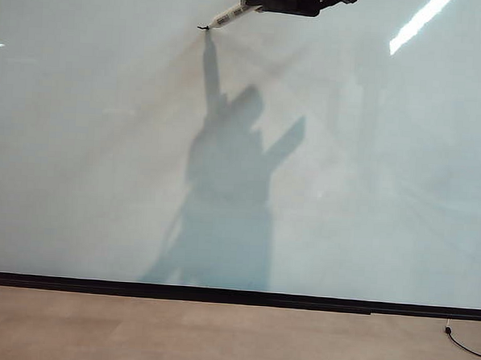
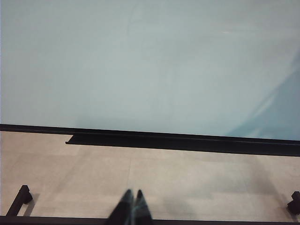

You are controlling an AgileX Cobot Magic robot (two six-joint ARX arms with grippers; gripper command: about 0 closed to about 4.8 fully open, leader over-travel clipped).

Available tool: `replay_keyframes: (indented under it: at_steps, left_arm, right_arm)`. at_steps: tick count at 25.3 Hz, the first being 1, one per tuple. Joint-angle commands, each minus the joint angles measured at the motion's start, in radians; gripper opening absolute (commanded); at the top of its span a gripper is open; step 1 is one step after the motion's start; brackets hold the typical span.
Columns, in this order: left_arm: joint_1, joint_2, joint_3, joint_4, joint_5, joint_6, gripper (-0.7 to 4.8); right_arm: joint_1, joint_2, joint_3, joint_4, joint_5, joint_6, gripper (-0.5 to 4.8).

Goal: Pick up the pen on the shelf to the right of the whiteboard and write the letter Z.

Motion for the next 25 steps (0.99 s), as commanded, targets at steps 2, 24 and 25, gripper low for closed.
replay_keyframes:
  at_steps: [2, 24, 25]
  left_arm:
    - [0.0, 0.0, 0.002, 0.005, 0.0, 0.004, -0.04]
    - [0.0, 0.0, 0.002, 0.005, 0.0, 0.004, -0.04]
    - [0.0, 0.0, 0.002, 0.005, 0.0, 0.004, -0.05]
  right_arm:
    - [-0.019, -0.017, -0.002, -0.005, 0.05, -0.008, -0.09]
    - [-0.092, -0.127, -0.084, -0.017, 0.053, -0.009, -0.09]
    - [-0.092, -0.131, -0.089, -0.016, 0.054, -0.009, -0.09]
